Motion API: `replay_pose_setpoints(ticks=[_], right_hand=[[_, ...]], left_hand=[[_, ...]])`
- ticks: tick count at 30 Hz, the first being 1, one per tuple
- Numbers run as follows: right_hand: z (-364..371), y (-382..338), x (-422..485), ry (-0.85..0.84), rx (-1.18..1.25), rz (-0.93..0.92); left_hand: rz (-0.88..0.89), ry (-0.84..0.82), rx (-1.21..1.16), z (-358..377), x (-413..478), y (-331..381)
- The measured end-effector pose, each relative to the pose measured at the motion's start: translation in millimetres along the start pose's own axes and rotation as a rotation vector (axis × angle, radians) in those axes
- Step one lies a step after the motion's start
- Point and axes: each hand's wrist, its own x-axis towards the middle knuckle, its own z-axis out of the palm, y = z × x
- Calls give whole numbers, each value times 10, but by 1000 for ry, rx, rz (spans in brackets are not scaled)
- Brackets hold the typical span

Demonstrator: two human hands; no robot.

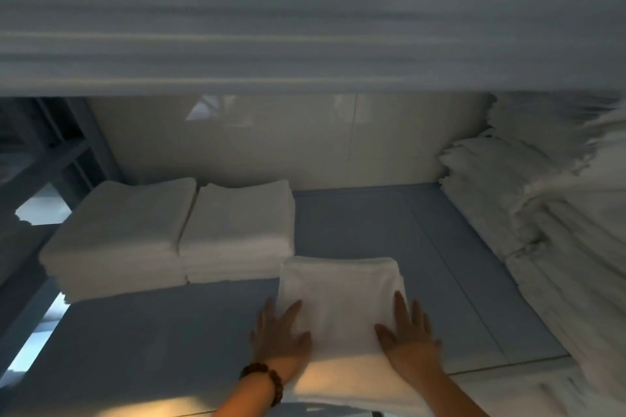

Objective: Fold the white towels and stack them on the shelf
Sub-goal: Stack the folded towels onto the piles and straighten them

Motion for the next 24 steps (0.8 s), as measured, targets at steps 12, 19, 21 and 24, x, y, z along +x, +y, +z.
replay_pose_setpoints(ticks=[12,19,21,24], right_hand=[[62,-375,298,27,-326,-318],[-154,158,255,-128,-148,-111],[-193,235,209,-178,30,-123],[-220,321,134,-183,360,-52]], left_hand=[[226,-34,410,308,467,295],[40,-78,70,149,369,111],[-27,-84,-82,87,273,28],[-100,-99,-138,-13,162,-98]])
